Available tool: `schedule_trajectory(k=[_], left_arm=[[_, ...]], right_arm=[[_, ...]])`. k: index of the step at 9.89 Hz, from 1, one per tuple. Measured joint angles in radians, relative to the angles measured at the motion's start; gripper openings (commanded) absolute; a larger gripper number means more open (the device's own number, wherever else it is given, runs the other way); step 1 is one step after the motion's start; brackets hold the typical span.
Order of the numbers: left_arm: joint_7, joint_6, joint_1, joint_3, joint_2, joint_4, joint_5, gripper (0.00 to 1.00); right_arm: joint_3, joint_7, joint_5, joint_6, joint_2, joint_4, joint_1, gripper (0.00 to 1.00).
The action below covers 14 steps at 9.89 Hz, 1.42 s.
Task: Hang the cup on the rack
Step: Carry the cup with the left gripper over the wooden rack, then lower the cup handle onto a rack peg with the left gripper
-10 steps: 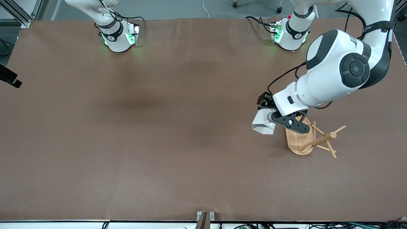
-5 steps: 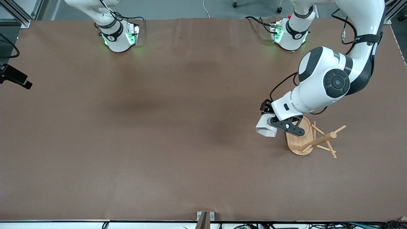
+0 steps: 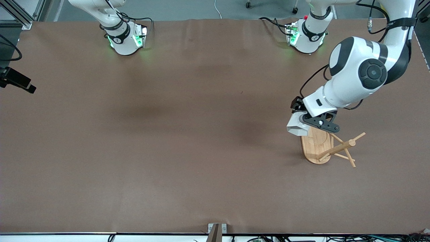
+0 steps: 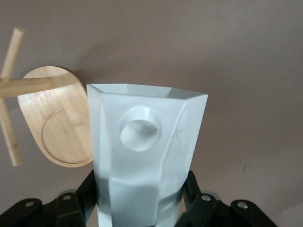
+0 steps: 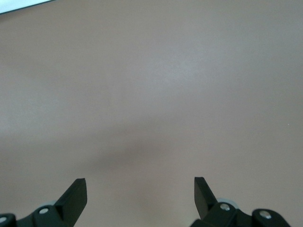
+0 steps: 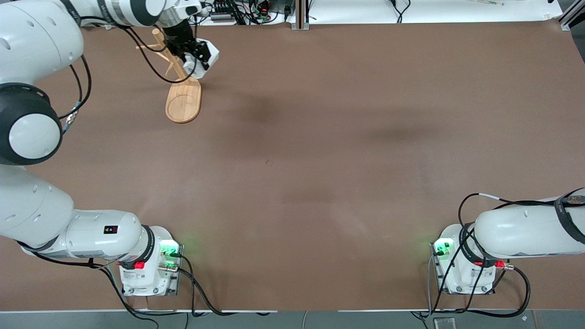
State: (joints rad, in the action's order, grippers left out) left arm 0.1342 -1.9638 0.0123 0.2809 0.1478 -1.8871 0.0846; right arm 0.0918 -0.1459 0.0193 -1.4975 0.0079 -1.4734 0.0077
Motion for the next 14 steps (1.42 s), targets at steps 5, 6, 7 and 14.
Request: schedule_trajectory(k=[5, 6, 7, 14], left_arm=[[0.119, -0.126, 0.005, -0.024, 0.035, -0.024, 0.0, 0.01], [0.12, -0.134, 0.005, -0.027, 0.044, -0.025, 0.0, 0.01], [0.122, -0.136, 0.005, -0.038, 0.049, -0.025, 0.0, 0.01], [0.167, -0.148, 0.006, -0.082, 0.048, -0.001, 0.01, 0.01]], right_arm=[[0.0, 0.0, 0.0, 0.014, 0.0, 0.0, 0.0, 1.0], [0.0, 0.0, 0.0, 0.017, 0.0, 0.0, 0.0, 1.0], [0.0, 0.0, 0.0, 0.02, 0.0, 0.0, 0.0, 1.0], [0.0, 0.0, 0.0, 0.021, 0.0, 0.0, 0.0, 1.0]])
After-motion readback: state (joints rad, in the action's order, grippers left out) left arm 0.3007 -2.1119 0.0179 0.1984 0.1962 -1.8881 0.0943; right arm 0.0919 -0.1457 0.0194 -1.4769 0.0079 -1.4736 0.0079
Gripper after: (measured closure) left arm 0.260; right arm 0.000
